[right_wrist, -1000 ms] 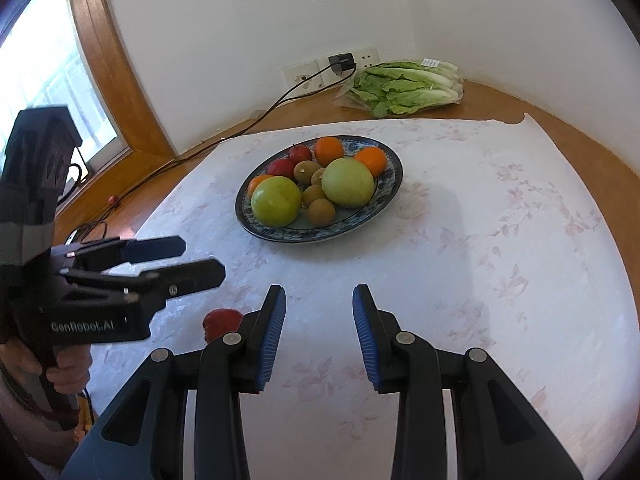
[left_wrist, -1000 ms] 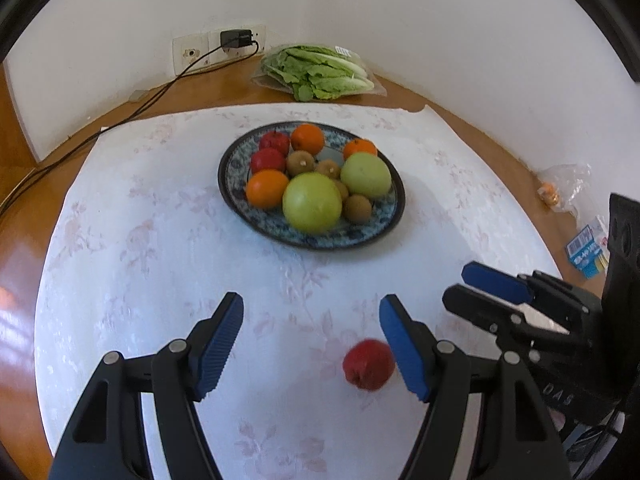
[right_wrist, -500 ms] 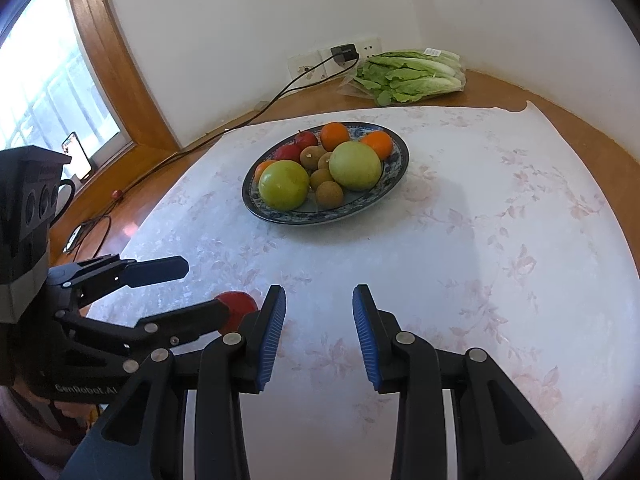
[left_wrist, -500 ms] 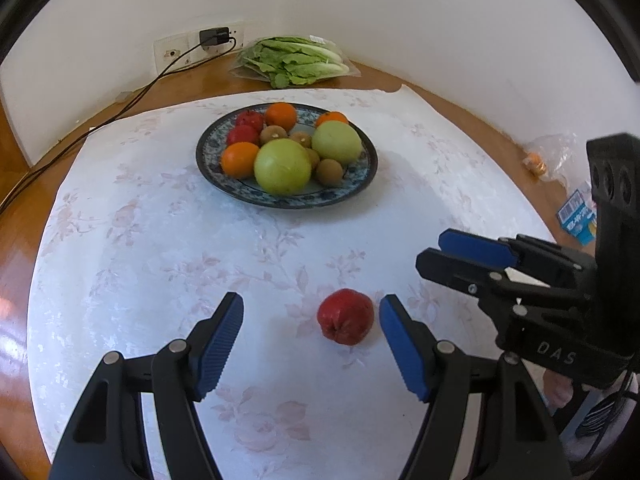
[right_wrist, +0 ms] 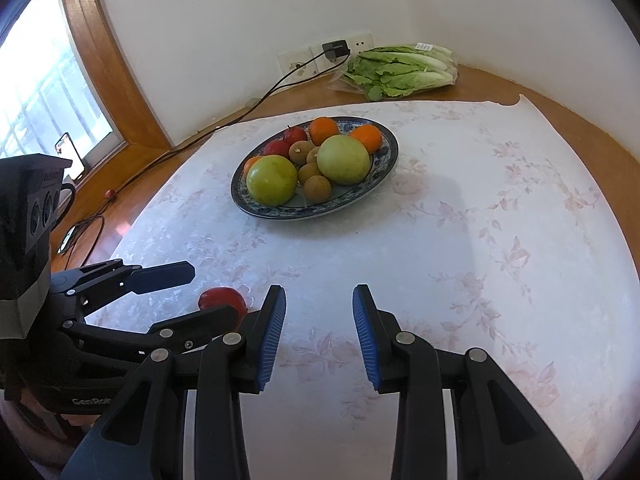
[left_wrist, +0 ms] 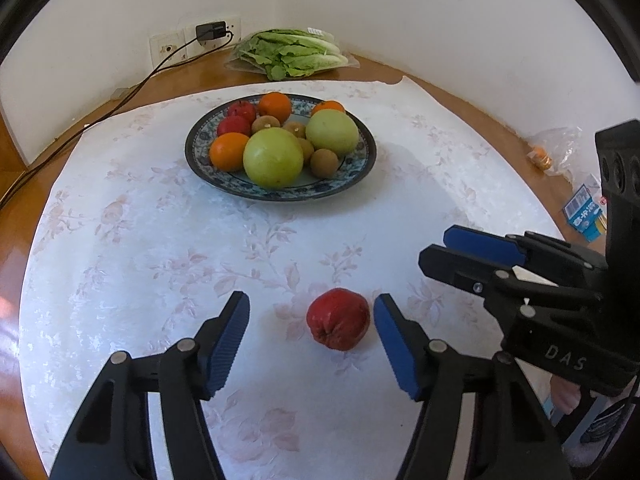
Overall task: Organize fruits
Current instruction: 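Close the left tool around the red apple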
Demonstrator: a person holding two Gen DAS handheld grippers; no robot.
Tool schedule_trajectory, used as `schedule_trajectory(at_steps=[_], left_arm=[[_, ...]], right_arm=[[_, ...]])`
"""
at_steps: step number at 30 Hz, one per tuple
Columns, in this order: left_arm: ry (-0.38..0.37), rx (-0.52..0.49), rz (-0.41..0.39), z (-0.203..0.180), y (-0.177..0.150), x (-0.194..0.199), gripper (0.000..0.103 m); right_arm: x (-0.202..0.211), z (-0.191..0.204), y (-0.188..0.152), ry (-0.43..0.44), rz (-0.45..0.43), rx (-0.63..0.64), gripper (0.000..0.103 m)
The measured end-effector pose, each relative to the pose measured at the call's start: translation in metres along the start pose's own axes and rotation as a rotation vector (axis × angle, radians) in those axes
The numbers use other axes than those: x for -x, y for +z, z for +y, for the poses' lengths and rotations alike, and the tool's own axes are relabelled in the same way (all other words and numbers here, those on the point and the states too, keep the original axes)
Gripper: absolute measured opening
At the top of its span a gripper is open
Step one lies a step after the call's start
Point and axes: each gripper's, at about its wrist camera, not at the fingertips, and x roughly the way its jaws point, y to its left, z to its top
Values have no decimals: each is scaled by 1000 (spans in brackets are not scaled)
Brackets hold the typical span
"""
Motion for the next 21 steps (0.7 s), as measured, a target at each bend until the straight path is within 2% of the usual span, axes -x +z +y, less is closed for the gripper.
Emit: schedule_trajectory(at_steps=[5, 9, 16, 17, 21], left_arm=[[-12, 8, 1, 1, -1, -1, 63], [-39, 1, 2, -2, -1, -1, 52], [-72, -7, 18, -7, -3, -5, 40], [-84, -8, 20, -7, -3, -5, 34], [-85, -7, 20, -7, -1, -7, 32]], right_arm=[[0, 0, 0, 0, 1, 0, 36], [0, -1, -1, -1, 4, 0, 36], [-1, -1, -1, -1, 5, -1, 38], [-1, -1, -1, -2, 4, -1, 38], [-1, -2, -1, -2, 4, -1, 38]])
